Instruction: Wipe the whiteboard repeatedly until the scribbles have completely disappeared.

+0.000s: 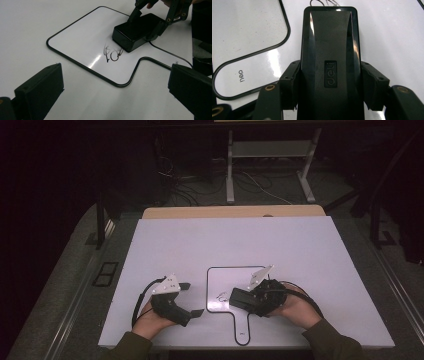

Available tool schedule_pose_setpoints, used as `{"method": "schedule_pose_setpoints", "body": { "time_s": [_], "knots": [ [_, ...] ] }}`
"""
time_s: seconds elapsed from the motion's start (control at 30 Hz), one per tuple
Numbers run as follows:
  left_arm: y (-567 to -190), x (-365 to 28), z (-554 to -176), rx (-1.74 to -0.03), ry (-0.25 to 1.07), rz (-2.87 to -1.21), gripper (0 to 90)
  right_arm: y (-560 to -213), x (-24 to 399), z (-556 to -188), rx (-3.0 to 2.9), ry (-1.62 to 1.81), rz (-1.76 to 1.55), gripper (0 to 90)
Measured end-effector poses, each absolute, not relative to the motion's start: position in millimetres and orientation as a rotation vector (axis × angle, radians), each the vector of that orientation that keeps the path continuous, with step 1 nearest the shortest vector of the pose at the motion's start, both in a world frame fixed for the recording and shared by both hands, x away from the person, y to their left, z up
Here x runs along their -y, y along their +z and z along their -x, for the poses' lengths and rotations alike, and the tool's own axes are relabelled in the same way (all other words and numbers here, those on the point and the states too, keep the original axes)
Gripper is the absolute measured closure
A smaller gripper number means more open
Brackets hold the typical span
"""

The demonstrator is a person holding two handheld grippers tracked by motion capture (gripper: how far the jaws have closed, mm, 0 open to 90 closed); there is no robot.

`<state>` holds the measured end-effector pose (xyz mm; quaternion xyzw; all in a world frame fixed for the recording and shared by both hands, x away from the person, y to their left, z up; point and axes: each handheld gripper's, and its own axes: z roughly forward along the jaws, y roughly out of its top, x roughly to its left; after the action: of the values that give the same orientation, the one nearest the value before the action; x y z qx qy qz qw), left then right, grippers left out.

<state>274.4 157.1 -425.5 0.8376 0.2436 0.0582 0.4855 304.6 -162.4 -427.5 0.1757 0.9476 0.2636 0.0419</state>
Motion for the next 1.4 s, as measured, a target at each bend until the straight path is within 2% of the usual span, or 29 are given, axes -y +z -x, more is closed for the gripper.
{"method": "schedule_pose_setpoints", "body": {
  "time_s": [0.7,0.93,1.4],
  "knots": [
    [-425.5,-156.5,-274.7,-0.589,0.140,-2.043,0.0,-429.4,205.2,-345.9,-2.788,0.812,-0.819,38.6],
    [-425.6,-156.3,-274.7,-0.588,0.140,-2.043,0.0,-428.4,199.2,-339.9,-2.804,0.788,-0.775,38.6],
    [-425.1,-156.5,-274.5,-0.588,0.141,-2.041,0.0,-427.5,161.6,-312.7,-2.919,0.835,-0.587,38.6]
  ]
}}
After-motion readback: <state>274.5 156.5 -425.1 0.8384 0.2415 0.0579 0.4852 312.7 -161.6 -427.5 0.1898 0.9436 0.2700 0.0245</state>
